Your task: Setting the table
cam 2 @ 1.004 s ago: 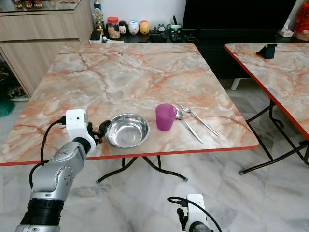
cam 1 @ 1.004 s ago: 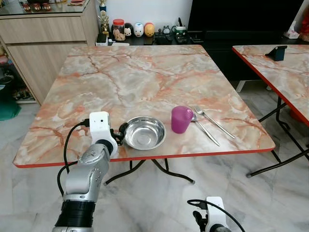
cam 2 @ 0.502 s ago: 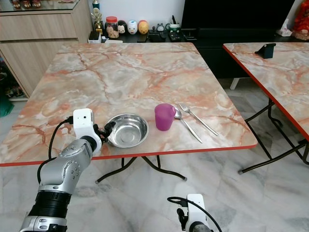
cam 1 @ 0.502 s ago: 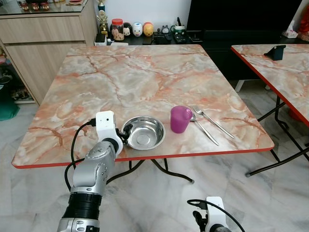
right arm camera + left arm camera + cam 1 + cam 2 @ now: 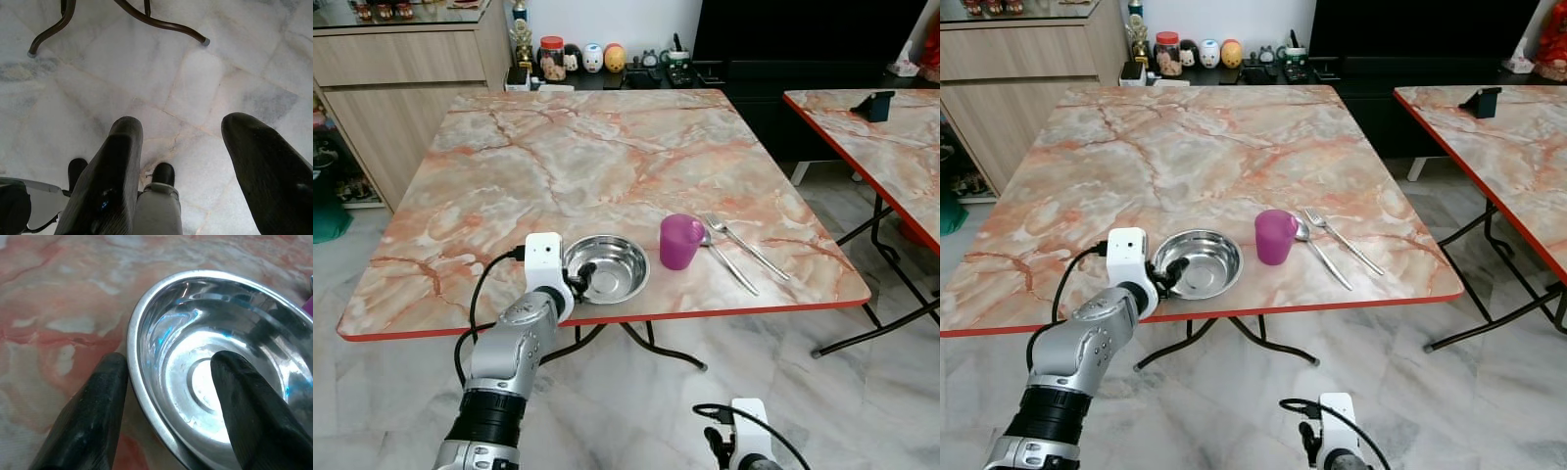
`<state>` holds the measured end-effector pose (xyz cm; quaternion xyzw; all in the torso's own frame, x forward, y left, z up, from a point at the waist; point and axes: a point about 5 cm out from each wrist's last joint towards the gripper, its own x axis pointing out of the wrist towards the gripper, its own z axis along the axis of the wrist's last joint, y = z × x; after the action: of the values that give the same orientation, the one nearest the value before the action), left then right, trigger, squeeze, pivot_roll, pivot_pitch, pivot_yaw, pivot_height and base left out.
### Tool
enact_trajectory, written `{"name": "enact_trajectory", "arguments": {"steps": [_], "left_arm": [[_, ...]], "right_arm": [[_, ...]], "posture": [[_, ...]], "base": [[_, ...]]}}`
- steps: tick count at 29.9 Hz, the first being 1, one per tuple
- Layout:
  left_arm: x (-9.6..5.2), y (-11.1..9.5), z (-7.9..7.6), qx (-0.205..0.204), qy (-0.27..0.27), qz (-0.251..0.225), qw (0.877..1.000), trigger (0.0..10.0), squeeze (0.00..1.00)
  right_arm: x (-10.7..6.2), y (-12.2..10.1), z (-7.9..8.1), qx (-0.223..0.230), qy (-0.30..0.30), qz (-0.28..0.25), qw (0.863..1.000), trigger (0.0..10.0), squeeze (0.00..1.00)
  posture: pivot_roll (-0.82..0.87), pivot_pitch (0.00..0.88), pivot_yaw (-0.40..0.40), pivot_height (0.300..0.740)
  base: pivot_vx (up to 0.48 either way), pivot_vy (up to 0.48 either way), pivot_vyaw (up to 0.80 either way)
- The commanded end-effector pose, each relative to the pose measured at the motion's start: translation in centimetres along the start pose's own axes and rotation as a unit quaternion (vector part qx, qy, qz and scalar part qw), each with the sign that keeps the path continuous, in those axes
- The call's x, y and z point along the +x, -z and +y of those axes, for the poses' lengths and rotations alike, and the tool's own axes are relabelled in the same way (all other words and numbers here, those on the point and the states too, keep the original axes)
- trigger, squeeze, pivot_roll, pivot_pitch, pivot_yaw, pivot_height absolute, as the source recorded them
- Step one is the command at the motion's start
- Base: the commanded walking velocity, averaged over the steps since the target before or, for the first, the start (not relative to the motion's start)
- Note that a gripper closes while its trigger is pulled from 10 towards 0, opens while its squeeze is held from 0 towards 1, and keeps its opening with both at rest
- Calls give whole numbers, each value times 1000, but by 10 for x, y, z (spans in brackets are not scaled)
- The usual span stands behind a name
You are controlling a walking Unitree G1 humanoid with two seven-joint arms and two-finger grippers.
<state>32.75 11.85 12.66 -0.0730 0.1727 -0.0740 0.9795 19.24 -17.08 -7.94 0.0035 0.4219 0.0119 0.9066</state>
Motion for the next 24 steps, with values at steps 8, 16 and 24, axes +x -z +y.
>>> {"name": "enact_trajectory", "arguments": {"steps": [8, 16, 24], "left_arm": [[0, 0, -3, 13, 2, 5, 1000, 0, 0], [0, 3, -1, 15, -1, 11, 1000, 0, 0], [0, 5, 1, 14, -7, 16, 1000, 0, 0]], "right_arm": [[0, -1, -1, 2, 2, 3, 1000, 10000, 0], [0, -1, 0, 2, 0, 3, 1000, 10000, 0], [0, -1, 0, 1, 0, 4, 1000, 10000, 0]], "posture": [[9, 0, -44, 719], [8, 0, -44, 719], [6, 0, -44, 719]], "base": [[0, 0, 0], [0, 0, 0], [0, 0, 0]]}}
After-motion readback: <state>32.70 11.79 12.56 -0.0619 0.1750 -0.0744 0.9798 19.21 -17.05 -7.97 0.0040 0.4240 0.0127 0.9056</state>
